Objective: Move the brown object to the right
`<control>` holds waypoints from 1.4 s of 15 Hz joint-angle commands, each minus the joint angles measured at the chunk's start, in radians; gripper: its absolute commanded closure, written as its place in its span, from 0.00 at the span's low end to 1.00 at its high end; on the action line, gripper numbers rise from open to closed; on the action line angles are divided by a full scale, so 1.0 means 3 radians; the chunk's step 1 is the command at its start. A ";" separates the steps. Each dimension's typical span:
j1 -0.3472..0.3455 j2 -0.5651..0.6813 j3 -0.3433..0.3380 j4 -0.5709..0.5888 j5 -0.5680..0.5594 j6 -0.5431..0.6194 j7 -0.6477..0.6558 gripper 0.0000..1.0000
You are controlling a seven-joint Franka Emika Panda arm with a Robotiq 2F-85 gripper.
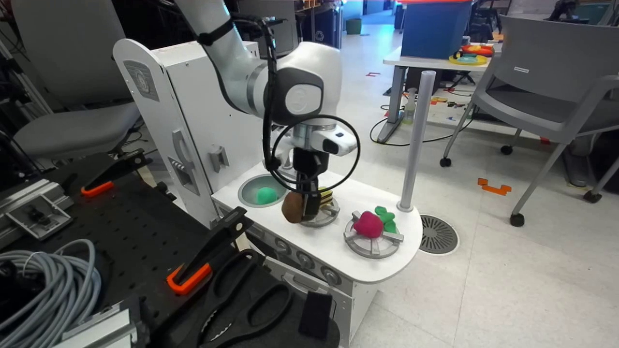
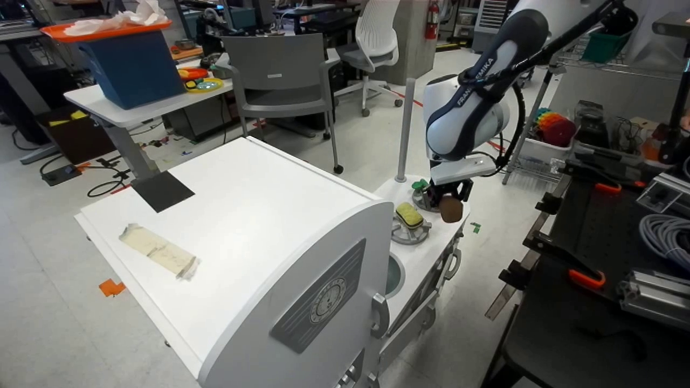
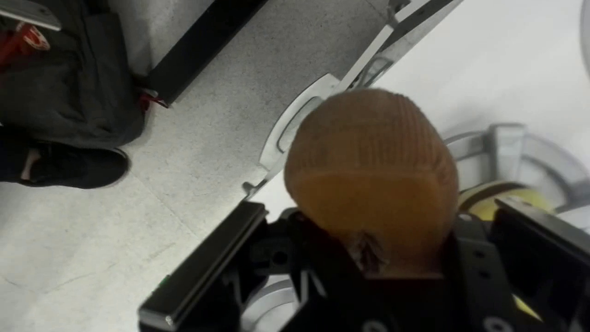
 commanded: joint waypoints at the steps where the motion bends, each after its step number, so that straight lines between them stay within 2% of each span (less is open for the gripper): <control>1: -0.0179 0.0265 -0.0153 0.0424 0.0129 -0.0354 0.0248 0.94; 6: -0.0345 0.0778 -0.0159 0.1171 0.0114 -0.0654 0.0625 0.94; 11: -0.0208 0.1330 -0.0168 0.1893 0.0007 -0.0835 0.1114 0.94; 12: -0.0171 0.1431 -0.0198 0.2036 0.0014 -0.0874 0.1189 0.88; 13: -0.0153 0.1323 -0.0186 0.1895 -0.0024 -0.0861 0.1262 0.51; 14: -0.0131 0.1192 -0.0174 0.1724 -0.0055 -0.0835 0.1319 0.53; 15: -0.0128 0.1190 -0.0174 0.1746 -0.0065 -0.0892 0.1364 0.52; 19: -0.0153 0.1174 -0.0165 0.1760 -0.0139 -0.1095 0.1334 0.24; 21: -0.0096 0.1065 -0.0225 0.1574 -0.0117 -0.1088 0.1259 0.09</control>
